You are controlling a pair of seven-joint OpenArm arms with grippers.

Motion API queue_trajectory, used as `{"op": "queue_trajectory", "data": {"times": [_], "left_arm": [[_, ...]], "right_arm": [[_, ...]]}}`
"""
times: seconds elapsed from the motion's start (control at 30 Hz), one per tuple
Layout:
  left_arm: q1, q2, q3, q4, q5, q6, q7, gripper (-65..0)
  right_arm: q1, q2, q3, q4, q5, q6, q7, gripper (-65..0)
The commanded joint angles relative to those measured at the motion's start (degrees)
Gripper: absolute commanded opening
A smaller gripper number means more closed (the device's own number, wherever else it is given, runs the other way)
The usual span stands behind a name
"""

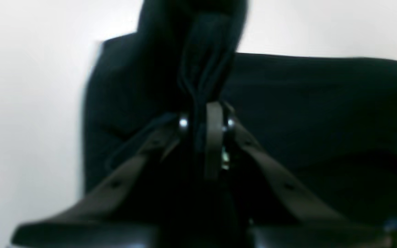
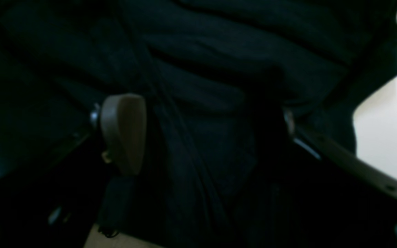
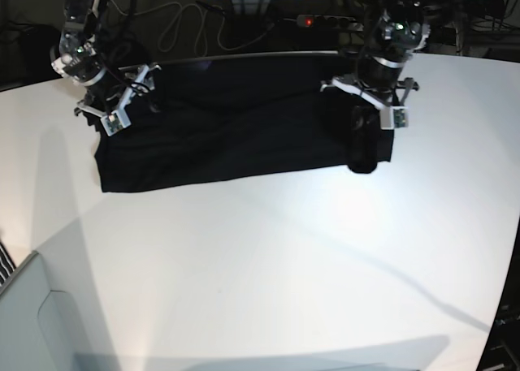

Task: Fold the T-shirt properly
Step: 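Grasp the strip end with the left gripper and fold it toward the right gripper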

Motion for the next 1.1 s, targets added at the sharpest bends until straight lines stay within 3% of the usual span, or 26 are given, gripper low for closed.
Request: {"op": "queue_trajectory", "data": {"times": [0.0, 0.2, 0.43, 0.87, 0.97, 1.07], "left_arm": [[-0.11, -0.32, 1.84, 1.22, -0.4, -0.1, -1.29, -65.0], [-4.07, -0.41, 13.44, 0.6, 0.48, -0.01, -0.94, -65.0], [-8.46, 0.03, 23.91, -1.33, 10.15, -0.01, -0.94, -65.0], [-11.01, 1.26, 26.89, -4.14, 10.86, 0.08, 0.64, -64.7], [-11.19, 3.11, 26.54, -3.7, 10.95, 0.08, 6.18, -47.5], [-11.28, 3.19, 26.98, -2.56, 10.95, 0.08, 6.88, -29.1]], "right_arm": [[-0.14, 0.44, 0.17, 0.71, -0.12, 1.29, -0.42, -18.1], [-0.14, 0.44, 0.17, 0.71, -0.12, 1.29, -0.42, -18.1], [-0.14, 0.53, 0.17, 0.71, -0.12, 1.29, -0.42, -18.1], [-0.14, 1.58, 0.17, 0.71, -0.12, 1.29, -0.42, -18.1], [-0.14, 1.58, 0.17, 0.71, -0.12, 1.29, -0.42, -18.1], [-0.14, 1.58, 0.17, 0.71, -0.12, 1.29, -0.42, -18.1]]}}
